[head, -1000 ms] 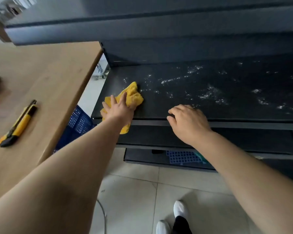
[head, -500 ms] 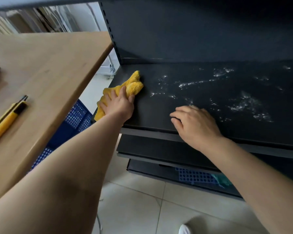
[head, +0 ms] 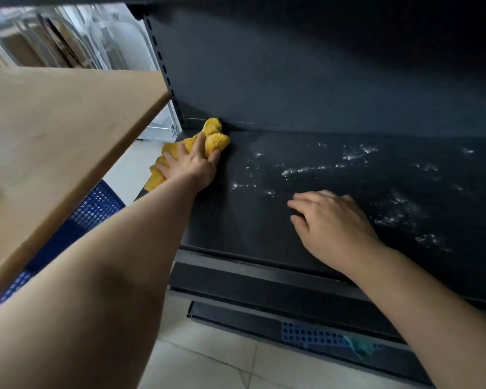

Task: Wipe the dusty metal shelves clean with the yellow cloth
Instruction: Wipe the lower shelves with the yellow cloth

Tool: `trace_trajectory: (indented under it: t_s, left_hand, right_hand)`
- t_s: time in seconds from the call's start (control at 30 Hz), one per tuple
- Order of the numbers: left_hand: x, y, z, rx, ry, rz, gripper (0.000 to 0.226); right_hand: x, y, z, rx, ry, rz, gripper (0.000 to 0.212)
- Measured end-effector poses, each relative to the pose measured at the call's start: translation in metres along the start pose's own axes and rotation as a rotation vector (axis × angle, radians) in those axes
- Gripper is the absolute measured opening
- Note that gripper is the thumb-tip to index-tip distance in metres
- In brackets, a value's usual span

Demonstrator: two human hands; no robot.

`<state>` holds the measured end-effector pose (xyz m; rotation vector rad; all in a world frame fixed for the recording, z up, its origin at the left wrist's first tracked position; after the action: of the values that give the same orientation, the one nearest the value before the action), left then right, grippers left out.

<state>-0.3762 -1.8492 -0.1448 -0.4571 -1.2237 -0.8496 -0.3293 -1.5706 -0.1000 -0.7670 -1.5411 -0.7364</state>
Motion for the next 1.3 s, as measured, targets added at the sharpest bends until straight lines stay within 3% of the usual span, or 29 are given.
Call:
trace_trajectory:
  t_s: [0.6,0.83,1.07,1.3]
  left_hand:
    - [-0.034,0.027,0.122,-0.341,0.066,-0.168,0.057]
    - [-0.036,0.055,0.132,-0.487,0.041,-0.194,0.055]
    - [-0.025,0.016,0.093,-0.385,0.021,-0.046,0.054]
    - [-0.01,-0.043,0.049,-0.249,0.084,0.041,0.055]
  right_hand:
    - [0.0,-0.002,0.007,0.078,-0.018,-0.123,0.044]
    - [-0.001,0.0,0.005,0.023,-0.041,-0.104,0.043]
    - [0.01,-0.021,-0.002,-0.059,0.048,0.051,0.029]
    - [0.006,-0.04,-0.004,-0.088,0.139,0.069,0.025]
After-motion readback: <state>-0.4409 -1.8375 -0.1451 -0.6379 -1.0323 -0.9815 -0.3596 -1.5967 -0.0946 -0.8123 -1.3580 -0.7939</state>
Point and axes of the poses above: each hand's wrist, its own y-axis away from the middle knuckle, its own x-axis out of the back of the hand, z = x × y, the point moved 6 cm from there along -y, towards the middle knuckle, and after that the axes turned 6 degrees about y, right-handed, at the moved point
